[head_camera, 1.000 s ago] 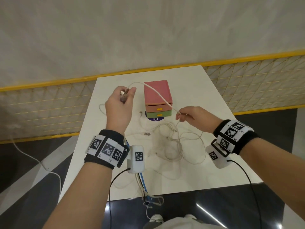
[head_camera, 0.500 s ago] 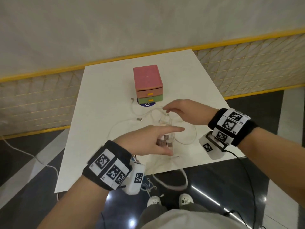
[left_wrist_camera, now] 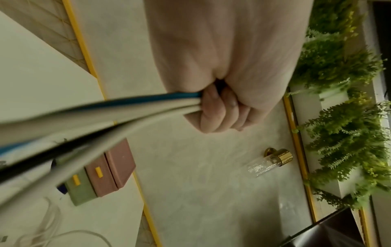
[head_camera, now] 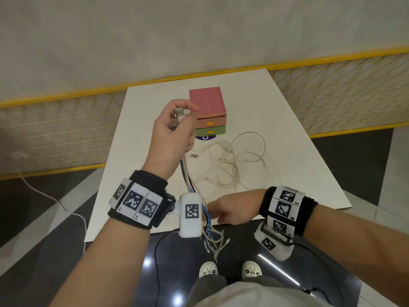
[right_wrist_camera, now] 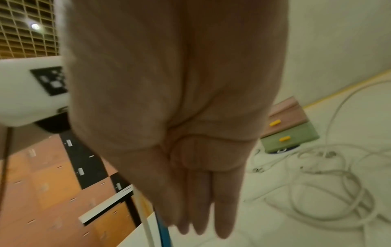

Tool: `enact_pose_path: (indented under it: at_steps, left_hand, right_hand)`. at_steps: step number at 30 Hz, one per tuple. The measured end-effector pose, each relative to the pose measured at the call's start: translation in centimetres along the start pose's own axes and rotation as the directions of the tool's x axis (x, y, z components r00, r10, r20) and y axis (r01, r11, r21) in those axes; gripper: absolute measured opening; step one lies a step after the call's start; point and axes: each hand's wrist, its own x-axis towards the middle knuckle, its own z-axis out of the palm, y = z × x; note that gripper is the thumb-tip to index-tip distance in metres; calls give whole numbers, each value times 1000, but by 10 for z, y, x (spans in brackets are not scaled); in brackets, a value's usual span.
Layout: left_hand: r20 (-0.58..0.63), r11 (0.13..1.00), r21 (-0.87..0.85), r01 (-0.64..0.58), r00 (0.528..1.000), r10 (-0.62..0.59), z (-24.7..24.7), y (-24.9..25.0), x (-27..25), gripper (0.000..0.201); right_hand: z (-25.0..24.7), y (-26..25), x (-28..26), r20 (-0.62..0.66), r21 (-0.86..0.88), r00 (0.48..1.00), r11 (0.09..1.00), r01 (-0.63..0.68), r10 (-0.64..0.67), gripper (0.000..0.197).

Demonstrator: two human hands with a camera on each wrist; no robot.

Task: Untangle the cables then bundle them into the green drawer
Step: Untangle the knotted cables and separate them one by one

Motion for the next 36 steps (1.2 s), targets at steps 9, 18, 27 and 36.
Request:
enact_pose_path:
  at_steps: [9, 18, 27, 36]
  left_hand:
    - [-37, 998, 26, 58, 998, -57, -12, -29, -7, 27]
    - [-223, 976, -34, 214, 951, -216, -48, -44, -2, 47]
    - [-236, 967, -7, 256, 939, -250, -67, -52, -12, 48]
    - [-372, 947, -7, 320, 879, -299, -92, -65, -13, 46]
  right_hand:
    - [-31, 56, 11, -490, 115, 829, 962, -246, 270, 22]
    - [6, 51, 98, -428, 36, 861, 957, -288, 276, 23]
    - [16, 44, 152, -507, -193, 850, 942, -276, 145, 17]
    - [-23, 41, 124, -677, 226, 703, 970, -88, 221, 25]
